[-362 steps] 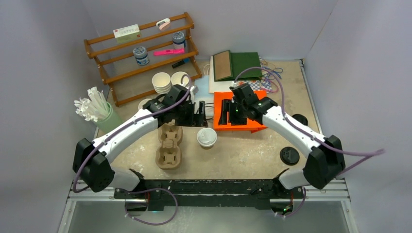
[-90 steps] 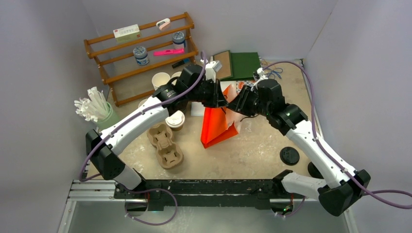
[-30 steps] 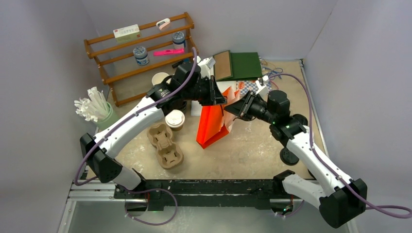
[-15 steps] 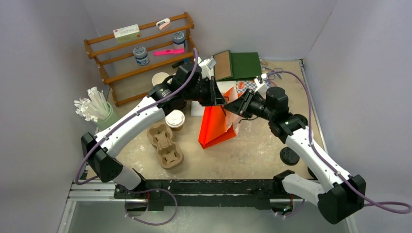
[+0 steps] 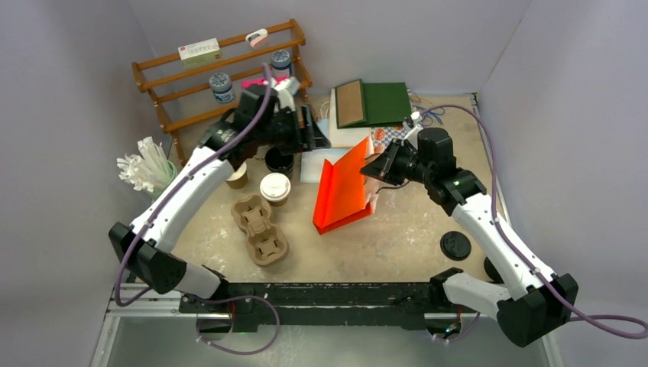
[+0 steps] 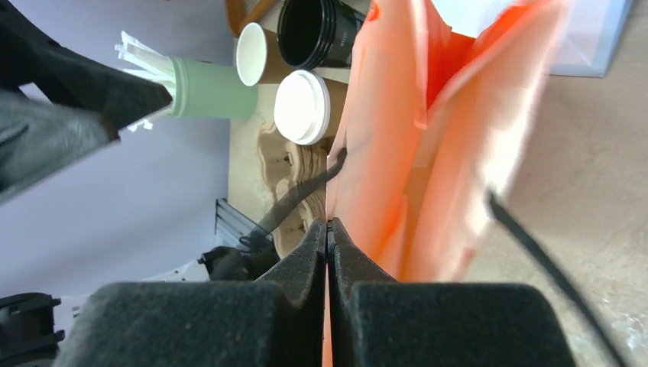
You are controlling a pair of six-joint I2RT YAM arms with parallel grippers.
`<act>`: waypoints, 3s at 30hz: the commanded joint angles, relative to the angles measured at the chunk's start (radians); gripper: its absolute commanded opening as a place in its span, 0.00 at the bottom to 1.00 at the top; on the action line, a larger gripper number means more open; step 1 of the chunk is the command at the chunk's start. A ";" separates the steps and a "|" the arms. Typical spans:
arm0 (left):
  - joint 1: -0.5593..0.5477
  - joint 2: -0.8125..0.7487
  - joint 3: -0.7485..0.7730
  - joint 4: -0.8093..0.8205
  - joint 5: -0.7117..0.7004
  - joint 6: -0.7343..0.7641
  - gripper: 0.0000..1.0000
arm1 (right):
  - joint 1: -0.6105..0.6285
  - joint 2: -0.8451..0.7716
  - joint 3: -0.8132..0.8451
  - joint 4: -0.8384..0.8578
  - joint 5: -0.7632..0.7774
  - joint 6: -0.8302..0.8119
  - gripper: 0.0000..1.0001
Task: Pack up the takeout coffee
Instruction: Adjust the takeout bag at the center of the board.
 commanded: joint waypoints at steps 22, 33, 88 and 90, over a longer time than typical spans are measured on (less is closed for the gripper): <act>-0.050 0.107 -0.339 0.157 -0.048 0.091 0.50 | -0.004 -0.049 0.075 -0.166 -0.004 -0.073 0.00; -0.047 0.150 -0.386 0.153 -0.041 0.089 0.30 | -0.004 -0.058 0.059 -0.148 0.008 -0.047 0.00; 0.000 0.069 -0.687 0.491 0.124 -0.015 0.00 | -0.019 0.107 0.487 -0.704 0.303 -0.301 0.11; -0.001 0.069 -0.692 0.489 0.121 -0.015 0.00 | -0.021 0.142 0.500 -0.776 0.370 -0.297 0.00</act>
